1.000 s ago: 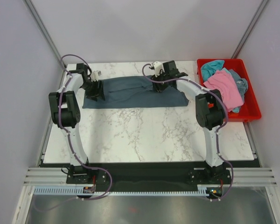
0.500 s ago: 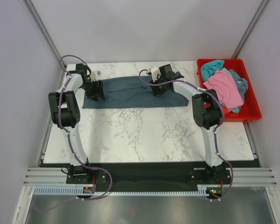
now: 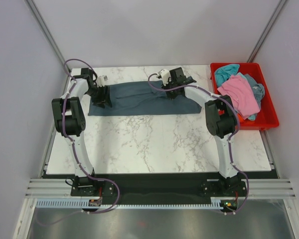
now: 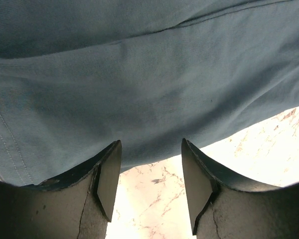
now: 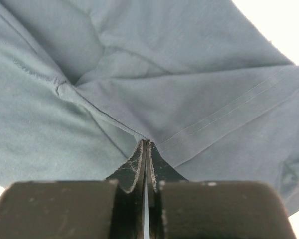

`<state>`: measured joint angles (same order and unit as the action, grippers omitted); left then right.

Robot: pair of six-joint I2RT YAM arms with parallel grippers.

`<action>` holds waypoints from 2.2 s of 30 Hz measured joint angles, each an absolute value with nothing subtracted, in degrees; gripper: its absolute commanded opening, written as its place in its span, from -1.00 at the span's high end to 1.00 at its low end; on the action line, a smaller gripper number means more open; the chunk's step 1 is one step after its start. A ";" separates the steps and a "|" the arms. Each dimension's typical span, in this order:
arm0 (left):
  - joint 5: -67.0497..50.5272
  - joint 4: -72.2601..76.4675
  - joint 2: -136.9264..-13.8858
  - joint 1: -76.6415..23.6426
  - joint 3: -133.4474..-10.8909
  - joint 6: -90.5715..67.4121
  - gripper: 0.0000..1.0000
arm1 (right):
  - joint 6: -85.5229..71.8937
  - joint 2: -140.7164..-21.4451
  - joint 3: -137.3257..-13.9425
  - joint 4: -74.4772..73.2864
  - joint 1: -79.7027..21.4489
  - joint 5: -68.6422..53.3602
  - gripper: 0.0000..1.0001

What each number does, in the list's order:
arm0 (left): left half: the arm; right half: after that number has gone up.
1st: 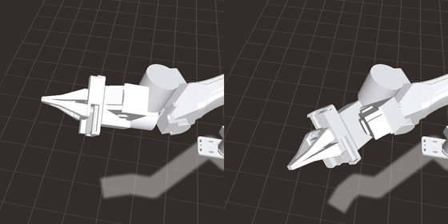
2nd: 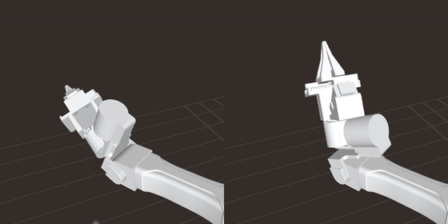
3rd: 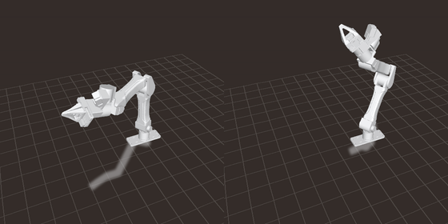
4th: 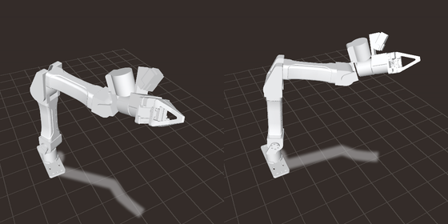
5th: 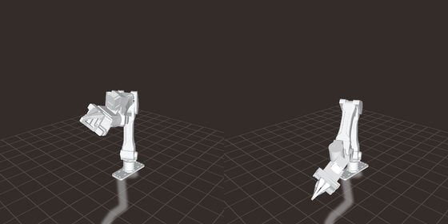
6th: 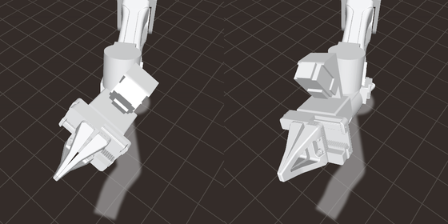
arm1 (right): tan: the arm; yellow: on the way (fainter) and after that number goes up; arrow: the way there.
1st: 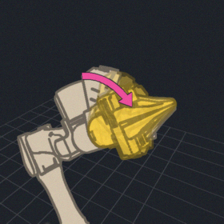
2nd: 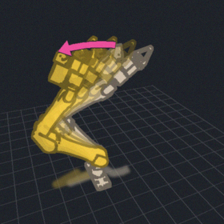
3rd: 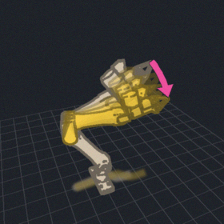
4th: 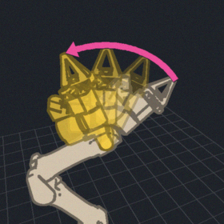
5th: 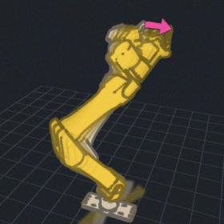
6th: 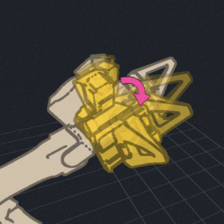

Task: Fold and stack the t-shirts
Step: Fold the tshirt

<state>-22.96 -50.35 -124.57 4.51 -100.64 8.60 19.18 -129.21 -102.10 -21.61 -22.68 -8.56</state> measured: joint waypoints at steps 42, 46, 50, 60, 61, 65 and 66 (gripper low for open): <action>-20.60 -50.83 -108.60 7.77 -90.61 8.49 -0.82 | -2.00 -117.25 -96.88 -10.31 -13.61 -5.08 -0.27; -20.62 -50.81 -111.20 9.74 -90.59 8.38 -0.82 | -7.51 -121.64 -95.46 -13.02 -8.43 -7.79 -0.27; -20.51 -50.70 -112.57 11.42 -90.59 8.38 -0.82 | -9.93 -123.20 -94.37 -14.81 -5.72 -10.37 -0.27; -18.61 -50.54 -118.52 11.88 -92.36 8.40 -0.68 | -11.79 -124.44 -93.36 -14.61 -4.38 -15.22 -0.29; -18.17 -50.52 -119.17 11.88 -92.71 8.43 -0.67 | -11.84 -124.86 -93.36 -14.57 -4.38 -15.53 -0.29; -16.88 -50.52 -120.57 11.88 -93.60 8.45 -0.52 | -12.10 -126.96 -93.36 -14.61 -4.38 -16.51 -0.29; -16.47 -50.52 -120.79 11.88 -93.84 8.45 -0.44 | -12.21 -127.28 -93.49 -14.04 -4.38 -16.91 -0.28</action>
